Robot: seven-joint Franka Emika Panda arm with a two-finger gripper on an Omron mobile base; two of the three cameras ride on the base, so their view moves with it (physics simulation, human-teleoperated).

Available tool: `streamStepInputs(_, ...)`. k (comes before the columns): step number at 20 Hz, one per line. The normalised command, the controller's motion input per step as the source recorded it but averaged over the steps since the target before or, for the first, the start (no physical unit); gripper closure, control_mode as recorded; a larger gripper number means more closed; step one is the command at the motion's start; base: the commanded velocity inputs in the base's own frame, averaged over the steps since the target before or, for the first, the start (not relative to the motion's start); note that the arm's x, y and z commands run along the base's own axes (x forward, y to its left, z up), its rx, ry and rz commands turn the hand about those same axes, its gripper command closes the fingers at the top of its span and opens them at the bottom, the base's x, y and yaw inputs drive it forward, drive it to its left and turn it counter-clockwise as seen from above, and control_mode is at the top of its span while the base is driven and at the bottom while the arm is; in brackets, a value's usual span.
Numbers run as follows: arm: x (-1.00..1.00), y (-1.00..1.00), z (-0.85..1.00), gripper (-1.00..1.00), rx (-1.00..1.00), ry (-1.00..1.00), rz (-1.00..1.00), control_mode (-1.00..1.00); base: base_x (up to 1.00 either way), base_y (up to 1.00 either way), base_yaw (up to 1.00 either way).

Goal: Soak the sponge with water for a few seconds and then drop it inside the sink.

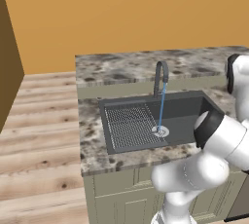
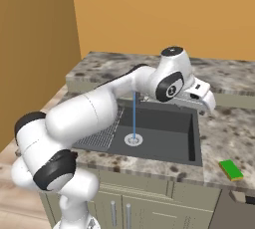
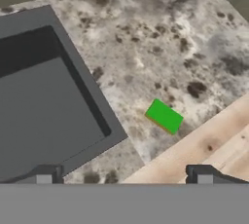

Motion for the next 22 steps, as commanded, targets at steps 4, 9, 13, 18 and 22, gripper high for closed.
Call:
streamStepInputs(4, 0.0, -0.18, -0.22, -1.0, -0.05, 0.33, 0.15, -1.0, 0.0, 0.0, 0.0)
streamStepInputs(9, 0.0, -0.13, -0.2, -1.0, -0.03, 0.21, 0.14, -1.0, 0.0, 0.0, 0.0)
streamStepInputs(13, -0.03, -0.16, -0.02, -1.0, 0.0, 0.01, 0.08, -1.0, 0.0, 0.0, 0.0)
streamStepInputs(18, -0.33, -0.1, -0.06, -1.0, 0.06, 0.0, 0.14, -1.0, 0.0, 0.0, 0.0)
streamStepInputs(22, -0.22, -0.03, -0.12, -1.0, 0.07, 0.01, 0.23, -1.0, 0.0, 0.0, 0.0)
